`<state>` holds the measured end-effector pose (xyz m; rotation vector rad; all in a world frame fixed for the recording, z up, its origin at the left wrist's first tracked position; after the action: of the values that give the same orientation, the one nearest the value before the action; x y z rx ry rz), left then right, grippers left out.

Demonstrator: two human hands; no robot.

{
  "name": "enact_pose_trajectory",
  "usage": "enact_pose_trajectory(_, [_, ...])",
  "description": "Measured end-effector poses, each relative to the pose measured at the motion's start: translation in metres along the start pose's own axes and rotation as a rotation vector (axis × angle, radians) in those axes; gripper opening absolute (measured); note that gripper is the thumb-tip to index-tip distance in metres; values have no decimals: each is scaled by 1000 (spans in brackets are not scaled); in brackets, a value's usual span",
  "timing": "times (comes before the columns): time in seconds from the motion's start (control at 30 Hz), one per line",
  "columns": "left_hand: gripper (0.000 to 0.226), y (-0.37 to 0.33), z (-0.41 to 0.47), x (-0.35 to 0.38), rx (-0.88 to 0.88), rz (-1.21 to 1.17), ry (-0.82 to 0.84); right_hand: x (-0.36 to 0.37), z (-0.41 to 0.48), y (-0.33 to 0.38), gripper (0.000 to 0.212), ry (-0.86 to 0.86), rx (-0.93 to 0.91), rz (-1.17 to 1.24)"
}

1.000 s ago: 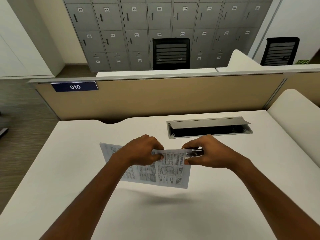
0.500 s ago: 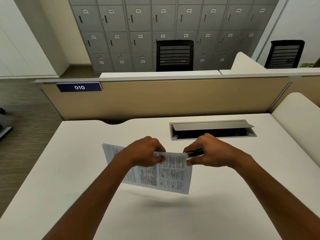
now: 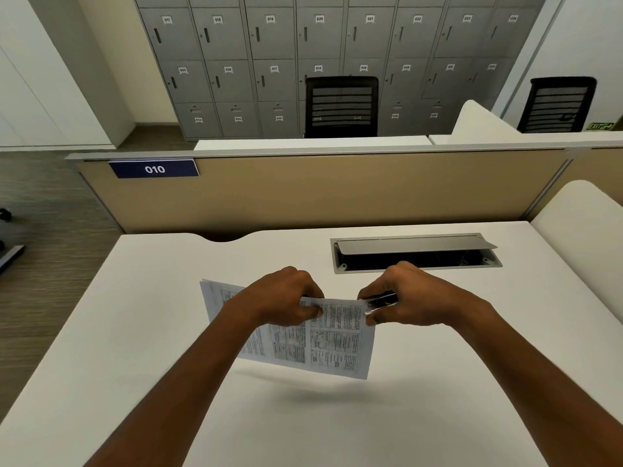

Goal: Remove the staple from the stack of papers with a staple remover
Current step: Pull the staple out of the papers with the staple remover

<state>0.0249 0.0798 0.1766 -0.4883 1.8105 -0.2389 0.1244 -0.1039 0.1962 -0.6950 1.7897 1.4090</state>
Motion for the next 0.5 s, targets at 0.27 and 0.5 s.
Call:
enact_pose_trajectory(0.27, [30,2,4,0,-7,2,7,2,2,-6,17,5,16,7])
enact_pose_trajectory(0.5, [26,3,7,1,13,-1,9,5,3,-10,15,20,15,38])
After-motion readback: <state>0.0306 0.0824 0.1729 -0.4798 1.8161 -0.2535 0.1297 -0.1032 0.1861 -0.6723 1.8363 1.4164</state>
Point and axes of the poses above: each hand's wrist, its own z-axis towards the middle knuckle, its own x-axis out of the palm, y = z × x, the point moved 5 cm from there along z, towards the middle knuckle, and after that the axes turned 9 degrees about -x, right-handed, at the moved point
